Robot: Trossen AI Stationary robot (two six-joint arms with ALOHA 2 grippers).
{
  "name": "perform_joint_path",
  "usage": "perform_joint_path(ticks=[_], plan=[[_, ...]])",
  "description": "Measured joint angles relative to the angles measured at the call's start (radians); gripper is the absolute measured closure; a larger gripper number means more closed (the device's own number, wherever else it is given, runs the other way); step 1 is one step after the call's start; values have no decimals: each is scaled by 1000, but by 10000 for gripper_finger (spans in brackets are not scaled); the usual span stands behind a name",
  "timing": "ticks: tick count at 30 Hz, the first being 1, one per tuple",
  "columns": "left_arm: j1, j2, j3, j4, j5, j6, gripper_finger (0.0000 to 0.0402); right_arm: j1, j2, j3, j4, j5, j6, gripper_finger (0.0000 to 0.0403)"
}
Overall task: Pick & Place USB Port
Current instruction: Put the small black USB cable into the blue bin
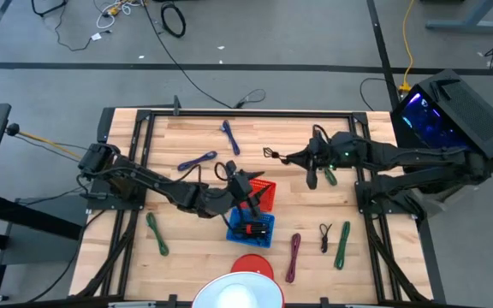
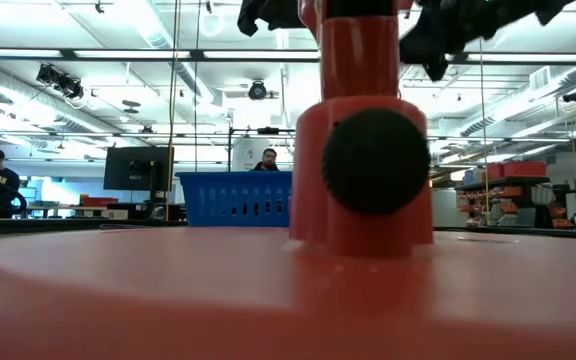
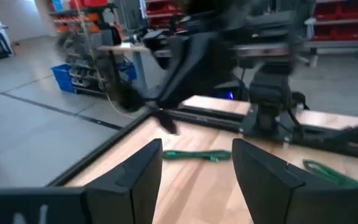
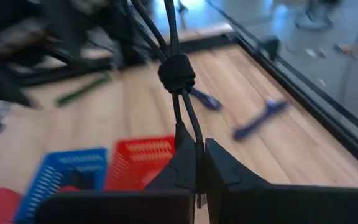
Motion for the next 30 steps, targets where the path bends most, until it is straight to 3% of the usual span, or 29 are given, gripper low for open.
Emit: perform_joint_path(ticks=[7, 16, 30], plan=[[16, 0, 0, 133, 11, 40, 203, 94, -56, 13, 57, 2, -35, 398], [19, 0, 0, 395, 193, 172, 203, 183, -58, 13, 72, 60, -51, 398], [63, 0, 0, 448, 279, 151, 213, 290, -50, 13, 122, 107, -72, 398]])
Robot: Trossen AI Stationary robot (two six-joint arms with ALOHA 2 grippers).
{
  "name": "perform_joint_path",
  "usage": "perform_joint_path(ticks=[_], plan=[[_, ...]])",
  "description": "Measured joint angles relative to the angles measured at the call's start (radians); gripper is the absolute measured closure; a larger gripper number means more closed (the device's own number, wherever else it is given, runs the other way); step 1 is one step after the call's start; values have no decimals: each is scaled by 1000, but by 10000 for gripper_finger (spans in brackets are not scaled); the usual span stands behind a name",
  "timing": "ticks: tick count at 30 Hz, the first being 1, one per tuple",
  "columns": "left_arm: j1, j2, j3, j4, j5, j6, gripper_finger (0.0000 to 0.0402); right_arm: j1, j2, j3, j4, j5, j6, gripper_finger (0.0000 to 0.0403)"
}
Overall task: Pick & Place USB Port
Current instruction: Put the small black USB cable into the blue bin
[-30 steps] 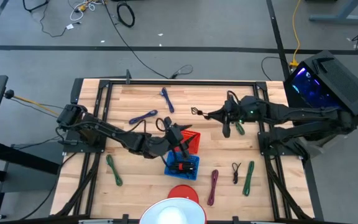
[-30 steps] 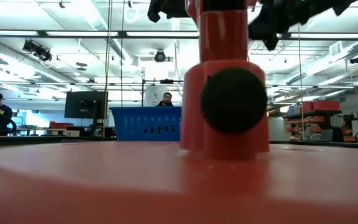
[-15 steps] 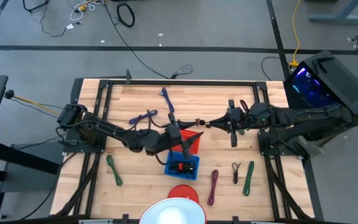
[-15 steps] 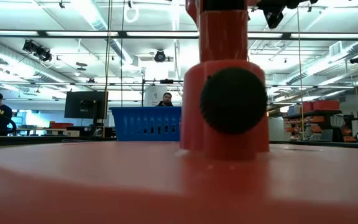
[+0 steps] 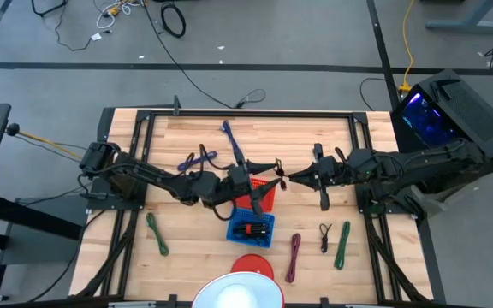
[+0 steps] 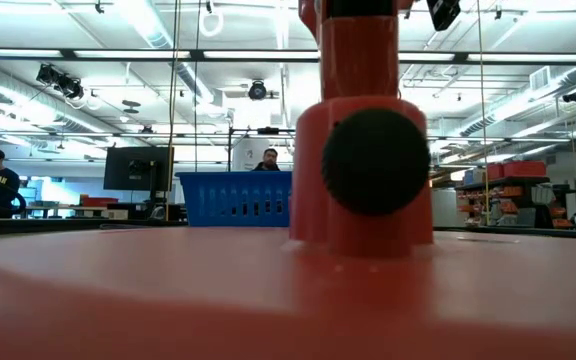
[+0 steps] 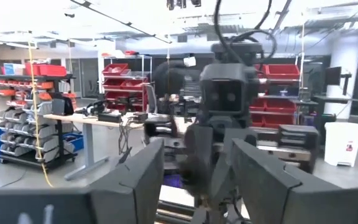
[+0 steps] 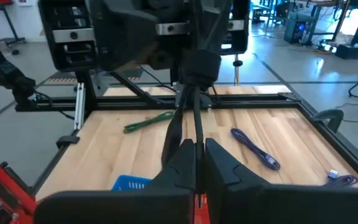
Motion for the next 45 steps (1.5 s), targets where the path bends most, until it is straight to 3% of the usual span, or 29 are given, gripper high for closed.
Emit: perform_joint_path(ticks=[3, 7, 8, 14, 17, 25, 33, 39, 45], plan=[[1, 0, 0, -1, -1, 0, 254, 8, 0, 0, 0, 9, -2, 398], [0, 0, 0, -1, 21, 6, 367, 9, 0, 0, -2, 10, -5, 398], [0, 0, 0, 0, 32, 6, 380, 9, 0, 0, -2, 10, -6, 398], [-2, 0, 0, -23, 30, 7, 387, 9, 0, 0, -19, 10, -8, 398], [-19, -3, 0, -76, -16, 4, 387, 9, 0, 0, -39, 10, -5, 379], [-130, -47, 3, -393, -126, -143, 387, -21, -2, 0, -112, 94, -19, 304], [-232, -66, 4, -747, -208, -362, 387, -74, -6, -1, -141, 139, -30, 269], [-222, -65, 4, -1023, -124, -603, 387, -89, -6, -1, -147, 132, -31, 265], [-192, -64, 4, -1055, 23, -646, 387, -105, -6, -1, -153, 132, -32, 268]])
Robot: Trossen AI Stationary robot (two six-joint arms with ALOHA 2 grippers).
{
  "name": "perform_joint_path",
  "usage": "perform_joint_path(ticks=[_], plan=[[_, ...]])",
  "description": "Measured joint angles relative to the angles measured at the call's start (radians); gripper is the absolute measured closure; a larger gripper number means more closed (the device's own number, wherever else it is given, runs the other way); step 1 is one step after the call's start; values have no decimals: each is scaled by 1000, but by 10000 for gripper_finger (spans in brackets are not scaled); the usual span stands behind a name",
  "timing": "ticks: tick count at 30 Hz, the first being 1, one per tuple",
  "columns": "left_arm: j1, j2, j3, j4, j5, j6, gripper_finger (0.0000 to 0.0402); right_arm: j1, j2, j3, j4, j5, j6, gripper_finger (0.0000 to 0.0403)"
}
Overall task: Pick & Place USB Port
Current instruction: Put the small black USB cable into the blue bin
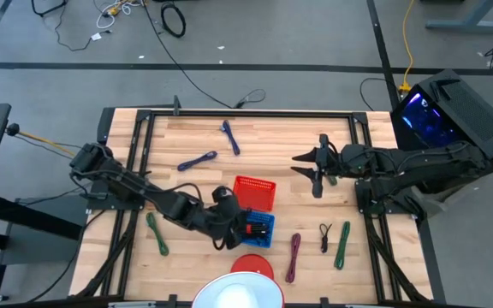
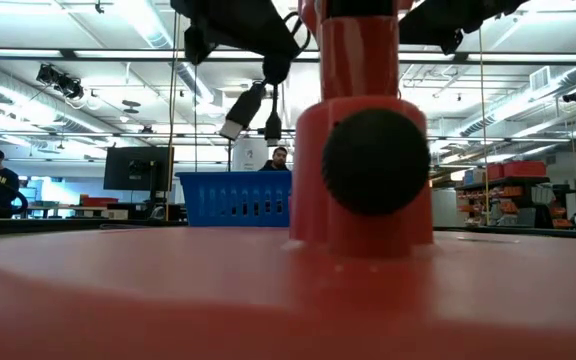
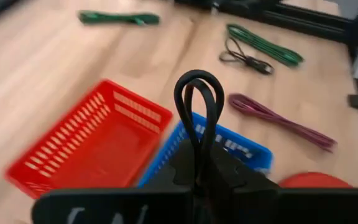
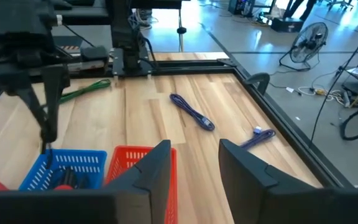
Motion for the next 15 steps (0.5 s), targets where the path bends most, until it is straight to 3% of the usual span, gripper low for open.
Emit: perform_joint_path(ticks=[15], plan=[[39, 65, 1, -1, 175, -36, 387, -18, 1, 0, -8, 0, -6, 268]])
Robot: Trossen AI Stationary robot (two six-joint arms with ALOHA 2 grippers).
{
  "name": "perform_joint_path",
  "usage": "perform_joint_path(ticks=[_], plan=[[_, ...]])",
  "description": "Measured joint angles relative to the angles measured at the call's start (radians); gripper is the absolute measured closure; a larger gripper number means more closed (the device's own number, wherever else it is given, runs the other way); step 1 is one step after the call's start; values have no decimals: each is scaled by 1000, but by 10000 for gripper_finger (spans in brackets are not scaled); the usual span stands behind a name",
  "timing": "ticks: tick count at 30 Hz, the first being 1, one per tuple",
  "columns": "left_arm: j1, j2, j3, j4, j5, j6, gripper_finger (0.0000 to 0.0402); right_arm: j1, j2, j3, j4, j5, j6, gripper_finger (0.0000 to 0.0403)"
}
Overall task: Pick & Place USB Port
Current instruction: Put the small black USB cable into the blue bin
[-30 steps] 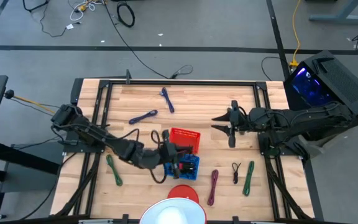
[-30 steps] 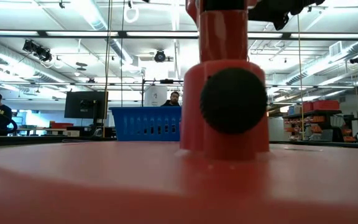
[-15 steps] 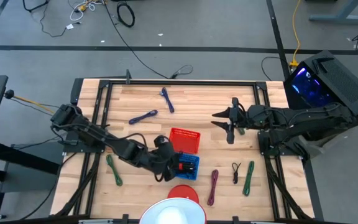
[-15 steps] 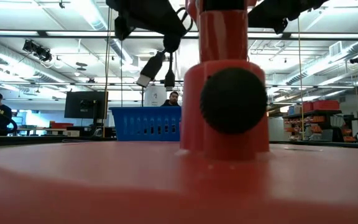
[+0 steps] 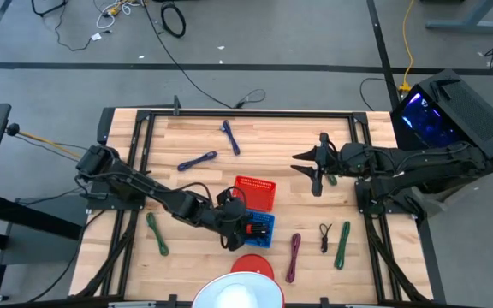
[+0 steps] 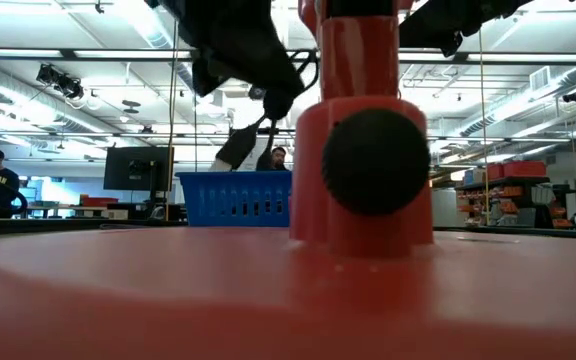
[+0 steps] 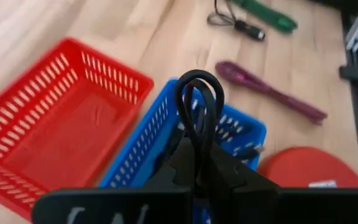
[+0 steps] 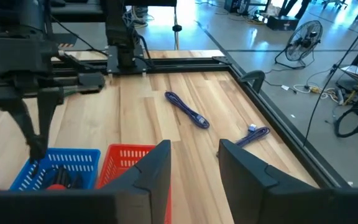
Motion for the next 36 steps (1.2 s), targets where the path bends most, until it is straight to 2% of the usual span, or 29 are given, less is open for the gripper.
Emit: perform_joint_path(ticks=[8, 12, 18, 23, 28, 34, 36], plan=[[29, 29, 0, 11, 73, -15, 380, 0, 0, 0, -1, 0, 0, 268], [32, 31, -1, 34, 158, -1, 330, 0, 0, 0, -5, 0, 0, 268], [30, 31, -1, 60, 169, 6, 258, 0, 0, 0, -5, 0, 0, 268], [31, 31, -1, 59, 168, 4, 218, 0, 0, 0, -6, -1, -1, 268], [35, 31, -1, 94, 167, 21, 204, 0, 0, 0, -6, -1, -1, 268], [36, 30, -1, 296, 181, 140, 208, 0, 0, 0, -47, -7, 15, 268], [35, 30, -1, 323, 190, 171, 210, 0, 0, 0, -110, -49, 55, 268]])
